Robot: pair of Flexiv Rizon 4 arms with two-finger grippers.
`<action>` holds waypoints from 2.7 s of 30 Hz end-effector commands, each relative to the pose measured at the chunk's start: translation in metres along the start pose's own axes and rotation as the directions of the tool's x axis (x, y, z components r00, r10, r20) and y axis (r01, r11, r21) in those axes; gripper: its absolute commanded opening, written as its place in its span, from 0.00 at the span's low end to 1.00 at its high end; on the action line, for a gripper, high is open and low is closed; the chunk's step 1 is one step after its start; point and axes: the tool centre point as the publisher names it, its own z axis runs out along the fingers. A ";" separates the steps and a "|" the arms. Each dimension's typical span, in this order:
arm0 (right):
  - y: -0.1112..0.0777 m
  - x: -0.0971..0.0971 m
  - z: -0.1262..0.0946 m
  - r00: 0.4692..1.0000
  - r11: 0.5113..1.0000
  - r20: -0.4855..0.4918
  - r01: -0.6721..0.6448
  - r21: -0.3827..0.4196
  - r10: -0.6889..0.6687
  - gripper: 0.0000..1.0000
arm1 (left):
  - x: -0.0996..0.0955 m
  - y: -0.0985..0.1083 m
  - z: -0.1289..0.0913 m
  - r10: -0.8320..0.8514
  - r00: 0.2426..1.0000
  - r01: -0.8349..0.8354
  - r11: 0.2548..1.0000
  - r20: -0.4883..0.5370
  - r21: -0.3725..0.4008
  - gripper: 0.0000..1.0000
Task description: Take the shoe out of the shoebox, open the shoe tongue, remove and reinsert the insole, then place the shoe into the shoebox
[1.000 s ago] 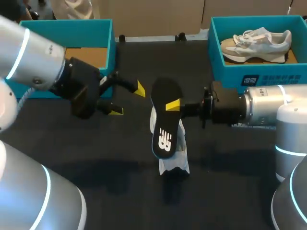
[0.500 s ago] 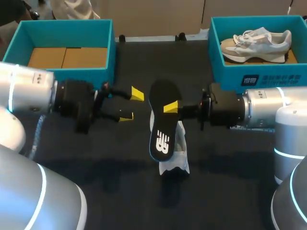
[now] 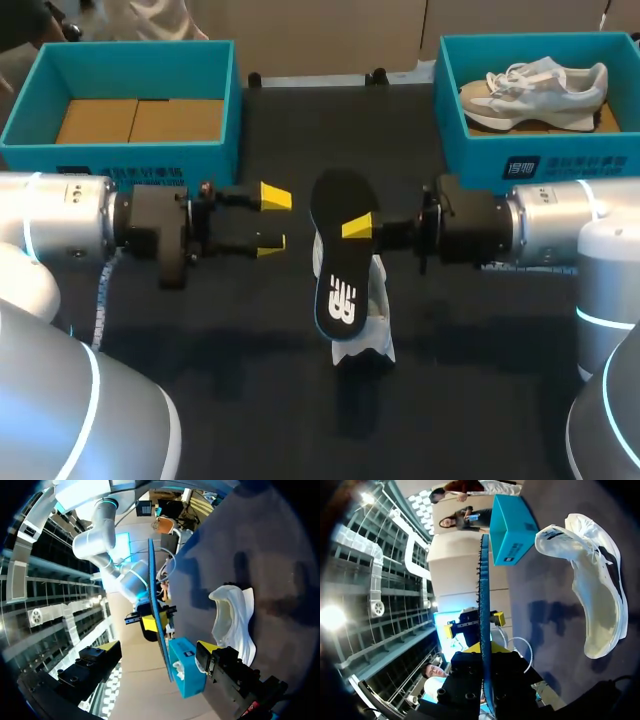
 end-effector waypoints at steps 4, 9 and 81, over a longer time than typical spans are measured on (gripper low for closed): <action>-0.002 0.003 0.010 1.000 1.000 -0.001 0.000 0.001 0.000 0.00 | 0.006 0.005 0.026 -0.015 0.998 0.015 1.000 0.065 -0.012 1.00; -0.003 0.001 0.015 1.000 1.000 -0.005 -0.003 0.000 0.003 0.00 | 0.006 0.012 0.034 -0.003 0.996 0.005 1.000 0.087 -0.019 0.85; -0.002 -0.018 -0.056 0.987 0.986 0.055 0.152 -0.067 -0.149 1.00 | 0.025 0.001 0.057 -0.163 0.980 0.158 0.986 0.110 0.054 0.00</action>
